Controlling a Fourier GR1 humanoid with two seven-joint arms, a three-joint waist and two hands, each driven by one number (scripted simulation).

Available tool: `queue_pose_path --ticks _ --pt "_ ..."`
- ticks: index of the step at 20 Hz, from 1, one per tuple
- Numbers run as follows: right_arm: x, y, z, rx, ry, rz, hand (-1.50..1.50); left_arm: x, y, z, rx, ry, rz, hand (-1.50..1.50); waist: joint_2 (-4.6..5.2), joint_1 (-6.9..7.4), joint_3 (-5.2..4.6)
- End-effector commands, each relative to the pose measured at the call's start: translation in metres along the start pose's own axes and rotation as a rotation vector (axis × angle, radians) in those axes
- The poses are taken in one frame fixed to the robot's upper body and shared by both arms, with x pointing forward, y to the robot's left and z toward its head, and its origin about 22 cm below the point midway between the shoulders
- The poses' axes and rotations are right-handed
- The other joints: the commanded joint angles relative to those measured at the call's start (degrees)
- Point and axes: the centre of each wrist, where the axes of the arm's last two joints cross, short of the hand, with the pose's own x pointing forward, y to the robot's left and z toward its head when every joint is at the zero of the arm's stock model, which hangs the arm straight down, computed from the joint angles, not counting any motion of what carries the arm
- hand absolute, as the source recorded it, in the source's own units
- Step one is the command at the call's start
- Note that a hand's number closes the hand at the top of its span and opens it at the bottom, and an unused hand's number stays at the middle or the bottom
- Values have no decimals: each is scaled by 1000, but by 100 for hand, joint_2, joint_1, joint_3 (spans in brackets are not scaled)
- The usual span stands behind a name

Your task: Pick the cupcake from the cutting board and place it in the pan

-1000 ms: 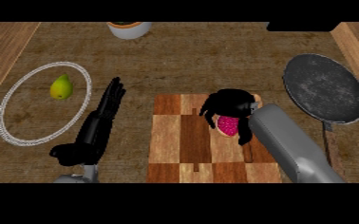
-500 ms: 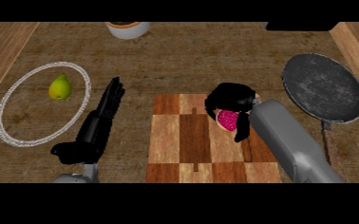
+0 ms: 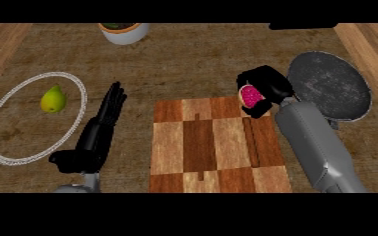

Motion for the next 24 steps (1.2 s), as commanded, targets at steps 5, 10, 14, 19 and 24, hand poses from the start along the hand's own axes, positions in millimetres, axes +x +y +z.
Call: queue_pose_path --ticks 5,10,14,19,24 --pt "5 -54 -15 -512 718 -105 150 2 0 1 -1 5 6 0 -61 43 -16" --pt "54 -48 -35 -728 941 -190 150 2 2 -7 -14 -3 -2 0 13 133 -2" --pt "68 -61 -38 -868 1069 -221 150 4 4 -1 -32 -14 9 0 34 258 10" --pt "34 -68 -20 -983 1138 -249 150 0 6 4 -42 -26 0 0 68 290 16" --pt "-7 -36 15 -1015 1203 -126 150 1 3 -15 -23 -13 27 0 79 259 17"
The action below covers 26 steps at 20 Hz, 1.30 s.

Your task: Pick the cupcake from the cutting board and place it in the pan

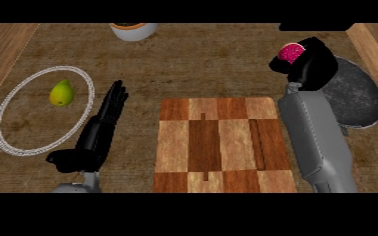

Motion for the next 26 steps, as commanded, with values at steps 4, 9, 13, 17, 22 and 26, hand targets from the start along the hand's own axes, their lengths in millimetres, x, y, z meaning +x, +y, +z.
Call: queue_pose_path --ticks 4,9,13,17,22,26 --pt "-91 -1 -57 -207 11 142 150 2 -5 -4 1 -25 0 0 42 62 9" --pt "-102 -28 -98 -361 48 41 150 12 -19 1 -11 -20 17 0 31 88 13" --pt "-118 -23 -113 -357 59 40 150 7 -2 -15 -22 -3 -9 0 41 84 9" --pt "-166 -40 -140 -379 74 55 150 3 -5 -5 -20 -9 8 0 70 143 21" --pt "-173 -22 -131 23 291 126 -150 -1 -9 -9 -44 -21 7 0 144 249 31" --pt "-162 -29 -144 200 272 -11 -150 -2 -12 -1 -47 -4 16 0 125 321 48"
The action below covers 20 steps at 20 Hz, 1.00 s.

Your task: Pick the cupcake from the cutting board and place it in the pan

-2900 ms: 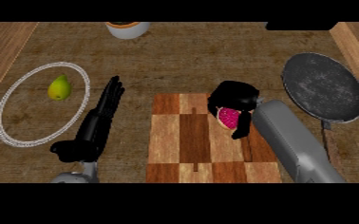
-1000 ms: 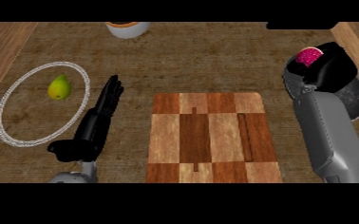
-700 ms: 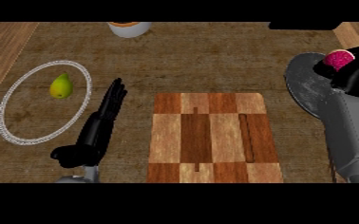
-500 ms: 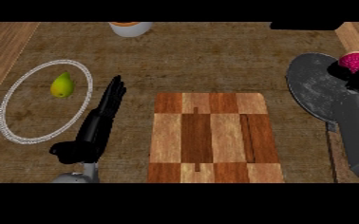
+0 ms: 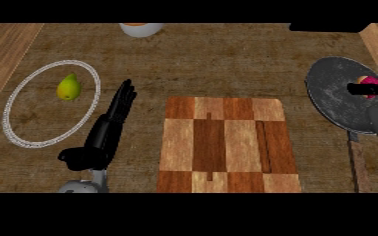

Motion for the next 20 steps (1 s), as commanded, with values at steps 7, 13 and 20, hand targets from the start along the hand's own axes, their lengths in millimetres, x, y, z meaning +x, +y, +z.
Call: queue_pose_path --ticks 7,13,20 --pt "-12 -4 -11 69 -64 -229 -150 -1 -5 0 -1 -13 3 0 20 68 4" --pt "-22 3 -3 -68 -84 -468 -150 -4 9 2 7 -3 1 0 -22 -45 -3" --pt "-54 -5 -8 53 -86 -675 -150 -17 12 1 33 12 -1 0 -97 -230 -27"
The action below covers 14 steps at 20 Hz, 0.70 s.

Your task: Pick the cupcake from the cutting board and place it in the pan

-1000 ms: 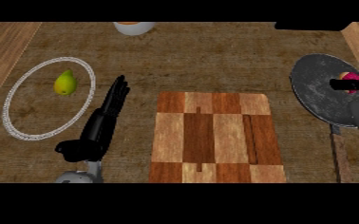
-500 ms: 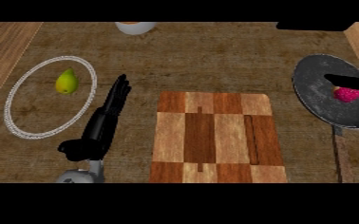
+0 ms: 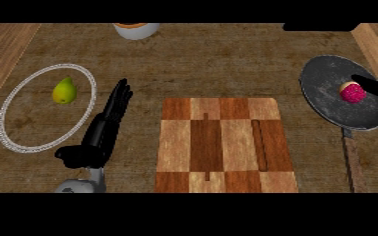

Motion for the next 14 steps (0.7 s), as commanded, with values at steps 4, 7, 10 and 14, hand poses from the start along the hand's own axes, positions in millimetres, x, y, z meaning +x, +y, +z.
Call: queue_pose_path --ticks 4,7,10,14 --pt "-50 -24 23 155 -3 -210 -150 -2 3 10 39 12 -2 0 -101 -220 -22" --pt "-55 -44 25 211 -60 -205 -150 2 13 8 31 12 -19 0 -78 -175 -22" --pt "-62 -48 49 230 -85 -229 -150 19 1 5 22 18 -2 0 -78 -157 -22" --pt "-75 -76 79 234 -104 -192 -150 4 9 9 19 14 -11 0 -61 -143 -21"
